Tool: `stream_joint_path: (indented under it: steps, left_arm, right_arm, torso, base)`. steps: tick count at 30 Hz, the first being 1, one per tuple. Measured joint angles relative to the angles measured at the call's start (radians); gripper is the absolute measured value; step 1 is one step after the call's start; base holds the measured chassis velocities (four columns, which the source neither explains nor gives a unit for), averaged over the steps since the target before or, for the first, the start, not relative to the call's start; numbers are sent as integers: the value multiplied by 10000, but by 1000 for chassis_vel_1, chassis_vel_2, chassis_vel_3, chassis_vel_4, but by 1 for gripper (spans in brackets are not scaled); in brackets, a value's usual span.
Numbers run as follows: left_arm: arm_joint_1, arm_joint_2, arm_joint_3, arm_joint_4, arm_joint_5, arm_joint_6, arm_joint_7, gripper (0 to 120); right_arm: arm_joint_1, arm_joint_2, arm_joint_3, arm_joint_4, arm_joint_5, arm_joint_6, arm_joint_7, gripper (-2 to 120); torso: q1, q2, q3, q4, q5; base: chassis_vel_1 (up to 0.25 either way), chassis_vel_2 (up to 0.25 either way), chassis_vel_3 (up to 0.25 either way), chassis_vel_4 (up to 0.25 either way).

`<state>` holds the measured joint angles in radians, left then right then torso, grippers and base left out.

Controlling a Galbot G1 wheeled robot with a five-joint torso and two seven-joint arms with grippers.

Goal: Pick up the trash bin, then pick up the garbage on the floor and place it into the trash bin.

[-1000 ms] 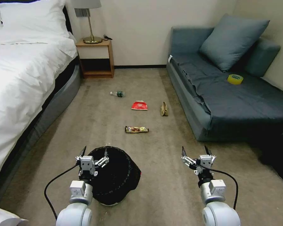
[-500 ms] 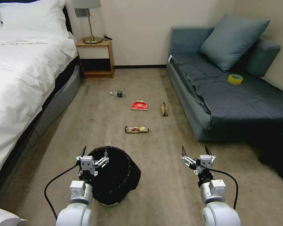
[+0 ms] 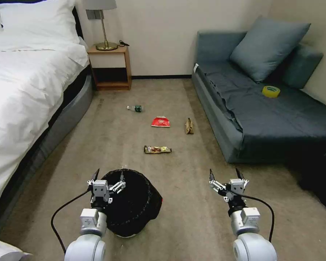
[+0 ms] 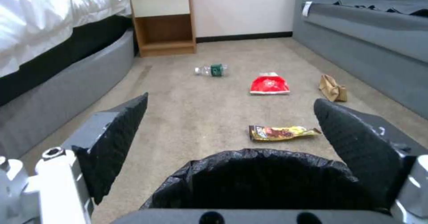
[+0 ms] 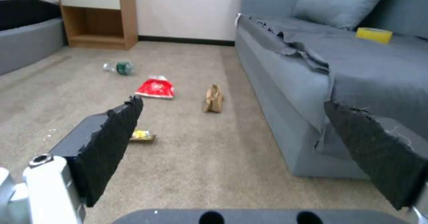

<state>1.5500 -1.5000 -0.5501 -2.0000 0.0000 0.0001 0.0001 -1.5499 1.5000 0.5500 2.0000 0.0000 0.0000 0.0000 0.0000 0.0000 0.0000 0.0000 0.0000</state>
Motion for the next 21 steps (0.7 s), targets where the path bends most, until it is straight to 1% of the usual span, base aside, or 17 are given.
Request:
stream_joint_path:
  steps: [14,16,18,19,21]
  left_arm:
    - [11,-2,-2,-47,-7,49,0,100]
    - [80,-38,-17,-367,-56,309,-12,100]
    - [209,-113,-57,-1009,-157,786,-81,100]
    - [209,-113,-57,-1009,-157,786,-81,100]
    - [380,-211,-102,-1786,-283,1385,-163,100]
  right_arm:
    - [-50,35,-4,137,0,-65,49,100]
    - [-235,189,-46,689,-8,-306,271,100]
    - [-488,395,-114,1377,-26,-620,565,100]
    - [-488,395,-114,1377,-26,-620,565,100]
    - [-769,625,-172,2169,-49,-981,903,100]
  torso:
    - [0,0,1,1,0]
    - [0,0,0,1,-4]
    - [0,1,0,0,0]
    - [0,1,0,0,0]
    - [0,0,0,0,-2]
  base:
    - [0,0,0,0]
    - [0,0,0,0]
    - [0,0,0,0]
    - [0,0,0,0]
    - [0,0,0,0]
